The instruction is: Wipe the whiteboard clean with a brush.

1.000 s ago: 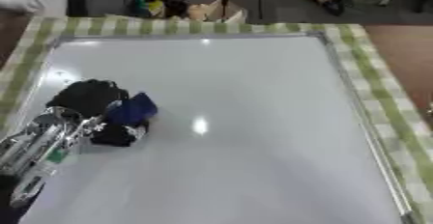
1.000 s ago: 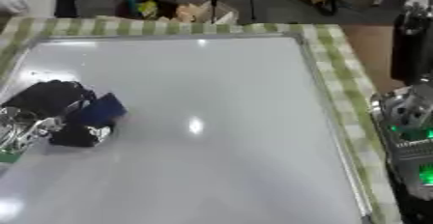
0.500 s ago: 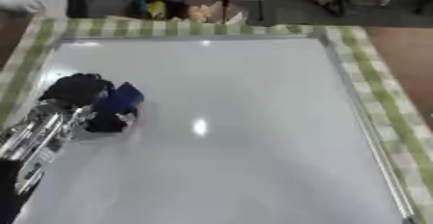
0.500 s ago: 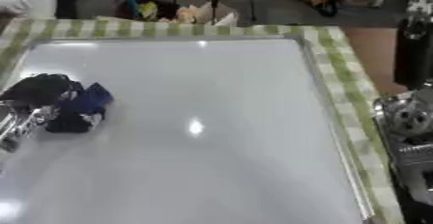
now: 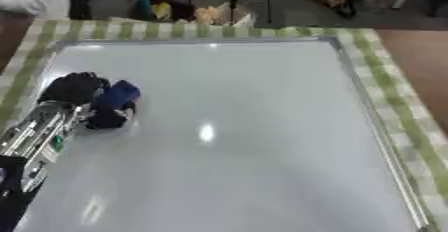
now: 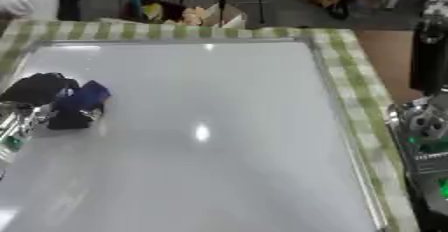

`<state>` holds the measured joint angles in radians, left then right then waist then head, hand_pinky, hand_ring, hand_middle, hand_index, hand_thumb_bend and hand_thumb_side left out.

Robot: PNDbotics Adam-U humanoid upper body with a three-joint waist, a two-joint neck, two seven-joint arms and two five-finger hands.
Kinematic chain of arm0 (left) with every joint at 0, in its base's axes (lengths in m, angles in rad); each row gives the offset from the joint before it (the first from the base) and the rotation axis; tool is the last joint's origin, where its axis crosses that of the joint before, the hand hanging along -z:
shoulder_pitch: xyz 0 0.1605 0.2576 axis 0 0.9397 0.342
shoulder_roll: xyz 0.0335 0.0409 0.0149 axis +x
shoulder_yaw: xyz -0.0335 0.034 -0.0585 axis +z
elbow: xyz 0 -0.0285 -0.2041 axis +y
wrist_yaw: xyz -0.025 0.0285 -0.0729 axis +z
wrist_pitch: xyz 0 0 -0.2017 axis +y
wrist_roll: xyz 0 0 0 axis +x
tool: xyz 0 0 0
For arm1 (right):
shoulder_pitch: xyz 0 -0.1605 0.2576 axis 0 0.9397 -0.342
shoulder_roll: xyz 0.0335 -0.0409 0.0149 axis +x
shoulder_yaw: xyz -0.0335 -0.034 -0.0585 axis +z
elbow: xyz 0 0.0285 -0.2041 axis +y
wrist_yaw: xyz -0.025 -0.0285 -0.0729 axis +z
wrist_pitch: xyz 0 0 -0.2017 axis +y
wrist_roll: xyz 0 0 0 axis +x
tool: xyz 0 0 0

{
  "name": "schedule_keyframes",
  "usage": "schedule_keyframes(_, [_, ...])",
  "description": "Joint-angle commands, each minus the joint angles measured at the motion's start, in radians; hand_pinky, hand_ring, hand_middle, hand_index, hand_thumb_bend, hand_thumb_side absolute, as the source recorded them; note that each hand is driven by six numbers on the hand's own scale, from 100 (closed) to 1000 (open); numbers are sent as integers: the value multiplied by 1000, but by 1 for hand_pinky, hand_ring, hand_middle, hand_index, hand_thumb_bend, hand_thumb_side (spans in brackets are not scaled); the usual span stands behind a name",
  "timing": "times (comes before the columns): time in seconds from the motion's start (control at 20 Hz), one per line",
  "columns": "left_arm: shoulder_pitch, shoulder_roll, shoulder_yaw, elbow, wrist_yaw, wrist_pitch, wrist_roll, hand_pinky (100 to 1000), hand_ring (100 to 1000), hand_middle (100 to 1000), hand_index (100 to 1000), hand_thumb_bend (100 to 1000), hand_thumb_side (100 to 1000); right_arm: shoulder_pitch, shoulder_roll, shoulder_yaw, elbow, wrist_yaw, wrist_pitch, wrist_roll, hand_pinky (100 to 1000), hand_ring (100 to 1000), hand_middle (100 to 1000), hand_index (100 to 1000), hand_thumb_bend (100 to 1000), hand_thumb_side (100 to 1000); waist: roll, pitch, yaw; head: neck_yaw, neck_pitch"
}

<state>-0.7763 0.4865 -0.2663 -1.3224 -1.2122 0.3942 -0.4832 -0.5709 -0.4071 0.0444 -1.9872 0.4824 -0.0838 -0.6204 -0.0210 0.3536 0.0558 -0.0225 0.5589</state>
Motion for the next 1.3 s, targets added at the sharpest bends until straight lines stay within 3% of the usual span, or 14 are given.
schedule_keyframes(0.05, [-10,4,23,69,-25,11,26,100,380,445,694,137,770,-8,-11,-2,-13,-7,0,4,810,884,716,821,100,1000,-1,-17,0,2,-13])
schedule_keyframes(0.65, [-8,-1,48,159,3,13,62,100,383,448,697,112,795,-10,-13,-2,-13,-8,-1,7,811,884,717,821,100,1000,-4,-16,3,1,-8])
schedule_keyframes(1.3, [1,12,17,105,73,-10,55,108,397,465,721,100,829,-9,-12,-2,-13,-9,-2,9,813,884,716,822,100,1000,-5,-20,4,3,-8])
